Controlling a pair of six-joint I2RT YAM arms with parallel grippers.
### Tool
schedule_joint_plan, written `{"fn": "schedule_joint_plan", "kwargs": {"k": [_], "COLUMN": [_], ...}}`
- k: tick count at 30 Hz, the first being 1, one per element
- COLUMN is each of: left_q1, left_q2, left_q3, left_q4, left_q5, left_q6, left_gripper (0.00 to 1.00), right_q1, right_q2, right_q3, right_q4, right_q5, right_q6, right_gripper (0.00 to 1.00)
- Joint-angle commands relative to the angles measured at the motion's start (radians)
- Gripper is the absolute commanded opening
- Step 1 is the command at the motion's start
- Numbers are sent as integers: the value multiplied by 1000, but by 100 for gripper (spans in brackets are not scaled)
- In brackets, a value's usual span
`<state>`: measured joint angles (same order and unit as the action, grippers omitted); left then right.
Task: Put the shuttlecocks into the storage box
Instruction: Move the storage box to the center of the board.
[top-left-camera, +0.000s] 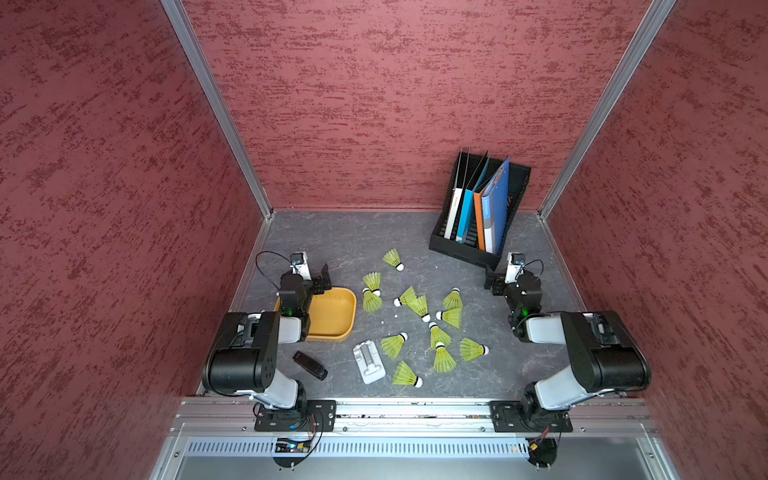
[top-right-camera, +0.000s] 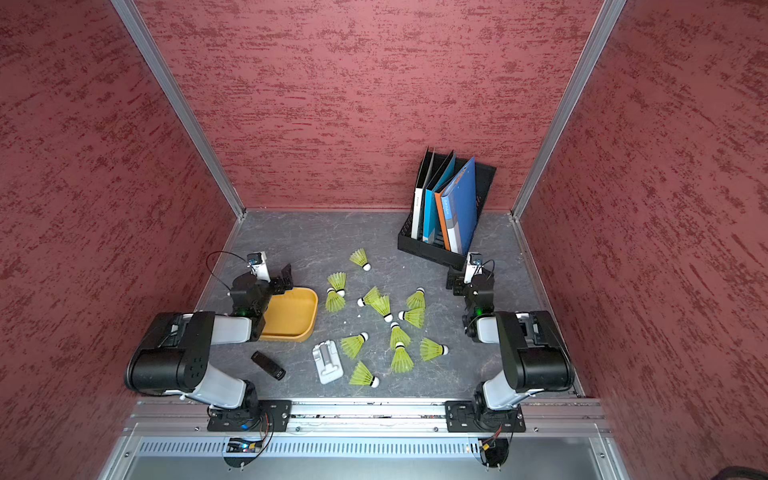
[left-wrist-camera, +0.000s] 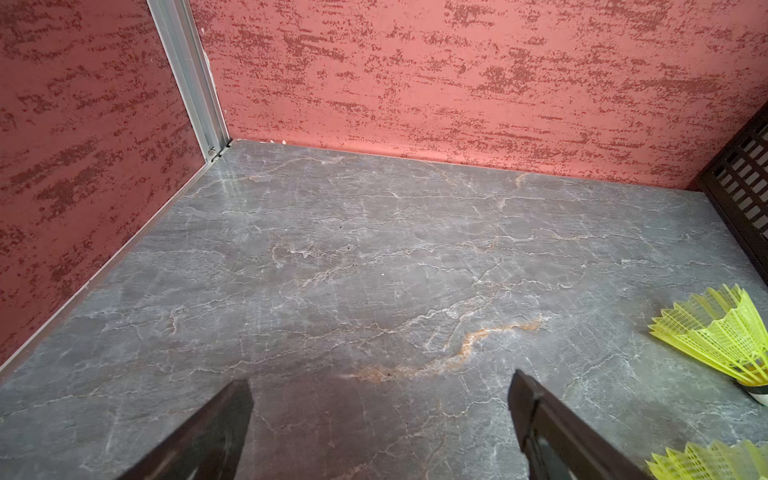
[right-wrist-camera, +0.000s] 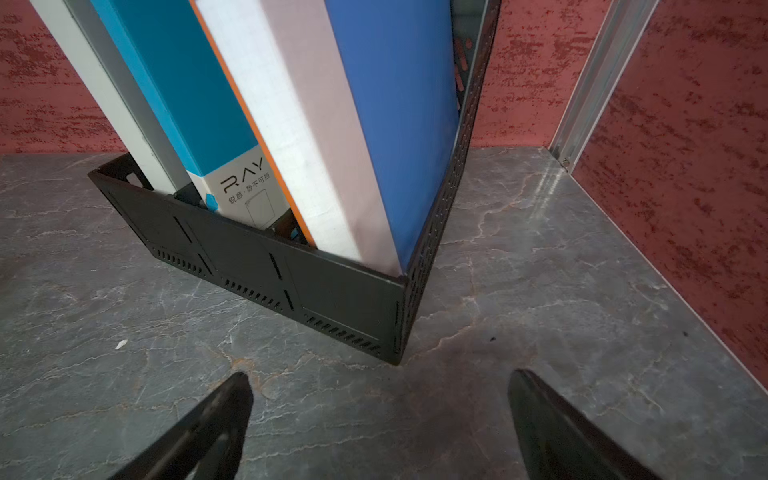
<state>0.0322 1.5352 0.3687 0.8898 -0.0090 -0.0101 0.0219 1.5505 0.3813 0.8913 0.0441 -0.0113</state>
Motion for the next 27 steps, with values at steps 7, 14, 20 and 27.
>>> {"fn": "schedule_joint_plan", "kwargs": {"k": [7, 14, 20, 27], "left_q1": [-4, -4, -5, -5], "left_q2": [-4, -4, -3, -5], "left_q3": [6, 6, 6, 2], "left_q4": [12, 12, 12, 17], "left_q5": [-10, -11, -10, -10], "left_q6": [1, 1, 1, 1], "left_gripper": [100, 100, 100, 100], "right_q1": [-5, -6, -5, -5], "right_q2": [-11, -11, -11, -31], "right_q3": [9, 9, 8, -1], "right_q4": [3, 4, 2, 9], "right_q5": [-15, -15, -15, -38], "right_q6": [4, 4, 5, -1], "right_gripper": [99, 99, 99, 99]}}
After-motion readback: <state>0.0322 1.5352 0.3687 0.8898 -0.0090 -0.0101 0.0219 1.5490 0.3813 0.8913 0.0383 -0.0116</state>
